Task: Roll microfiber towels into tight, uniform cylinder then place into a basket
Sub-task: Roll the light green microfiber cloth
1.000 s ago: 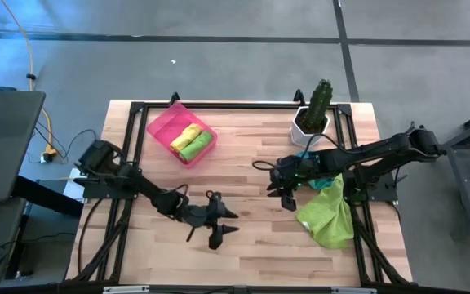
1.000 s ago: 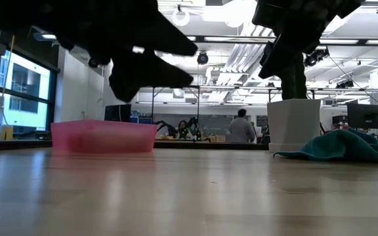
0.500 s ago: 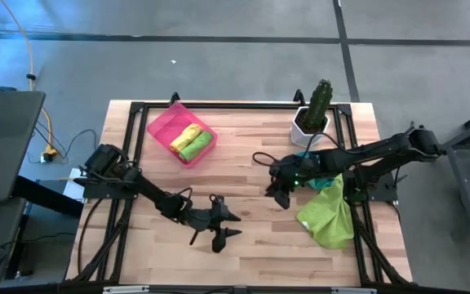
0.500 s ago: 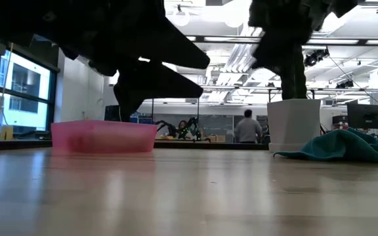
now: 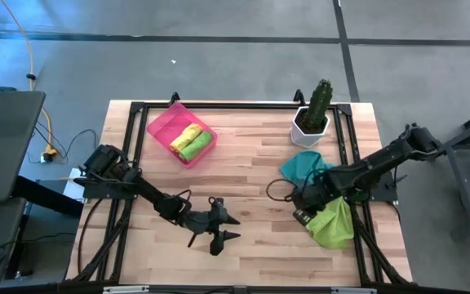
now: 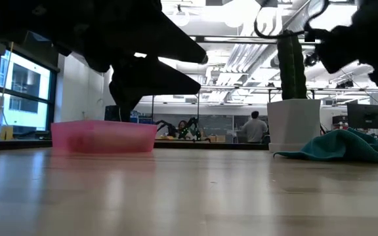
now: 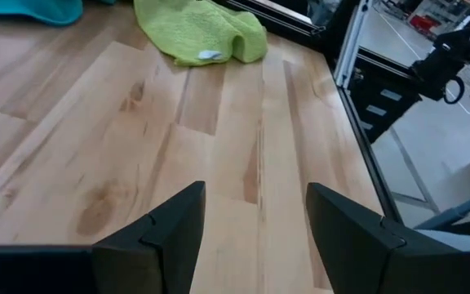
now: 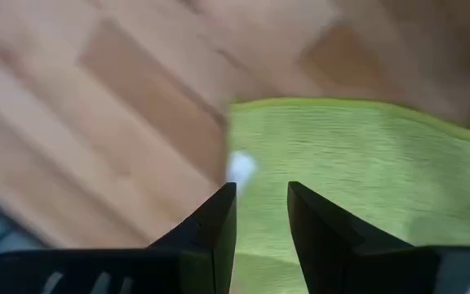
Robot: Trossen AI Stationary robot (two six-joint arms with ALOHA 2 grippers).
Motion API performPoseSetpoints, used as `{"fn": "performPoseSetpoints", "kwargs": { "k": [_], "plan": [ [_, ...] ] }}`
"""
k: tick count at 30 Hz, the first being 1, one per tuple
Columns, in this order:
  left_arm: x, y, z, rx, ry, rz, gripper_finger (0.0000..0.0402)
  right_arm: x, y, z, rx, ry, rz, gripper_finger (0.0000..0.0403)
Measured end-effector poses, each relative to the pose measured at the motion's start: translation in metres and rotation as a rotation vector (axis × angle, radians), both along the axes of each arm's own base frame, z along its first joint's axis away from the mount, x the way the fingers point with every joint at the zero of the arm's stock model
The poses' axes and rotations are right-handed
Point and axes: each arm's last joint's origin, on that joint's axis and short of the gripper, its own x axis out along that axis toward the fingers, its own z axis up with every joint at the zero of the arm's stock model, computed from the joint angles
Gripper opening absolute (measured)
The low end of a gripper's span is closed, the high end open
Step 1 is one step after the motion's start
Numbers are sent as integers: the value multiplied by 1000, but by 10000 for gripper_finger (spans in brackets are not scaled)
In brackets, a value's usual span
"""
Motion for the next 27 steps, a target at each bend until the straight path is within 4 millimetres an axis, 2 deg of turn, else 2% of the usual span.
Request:
{"fn": "performPoseSetpoints", "kwargs": {
  "k": [6,12,18,23,27],
  "plan": [
    [0,0,0,-3,0,0,202,1,9,-18,-103,84,34,103],
    [-2,-4,0,-3,0,-12,202,7,17,-45,-84,218,132,103],
    [-3,-7,0,-4,0,-18,202,10,18,-59,-105,265,194,103],
    [-2,-7,1,-29,-9,-10,202,18,21,-67,-95,211,225,103],
    [-1,-8,5,-56,-45,-29,202,31,27,-69,-55,79,283,103]
  ]
}}
